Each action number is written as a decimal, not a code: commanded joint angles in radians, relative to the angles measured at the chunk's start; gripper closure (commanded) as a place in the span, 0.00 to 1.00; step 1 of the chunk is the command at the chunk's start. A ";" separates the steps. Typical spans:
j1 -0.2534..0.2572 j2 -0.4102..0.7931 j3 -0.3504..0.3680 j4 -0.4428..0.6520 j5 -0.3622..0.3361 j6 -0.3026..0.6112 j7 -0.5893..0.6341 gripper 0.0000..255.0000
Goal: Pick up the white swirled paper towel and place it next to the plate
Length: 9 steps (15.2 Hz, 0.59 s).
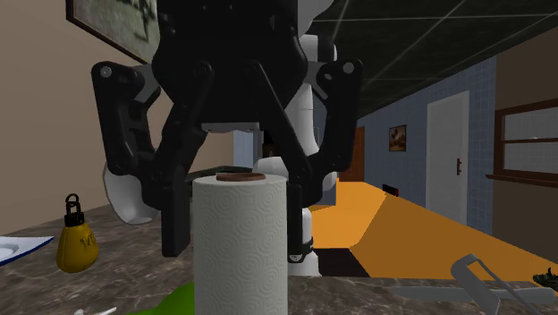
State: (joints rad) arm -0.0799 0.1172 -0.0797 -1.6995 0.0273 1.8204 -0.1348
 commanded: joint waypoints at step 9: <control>0.000 0.000 0.000 0.067 0.000 -0.067 0.001 1.00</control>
State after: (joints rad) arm -0.0795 0.1167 -0.0794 -1.6474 0.0270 1.7684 -0.1329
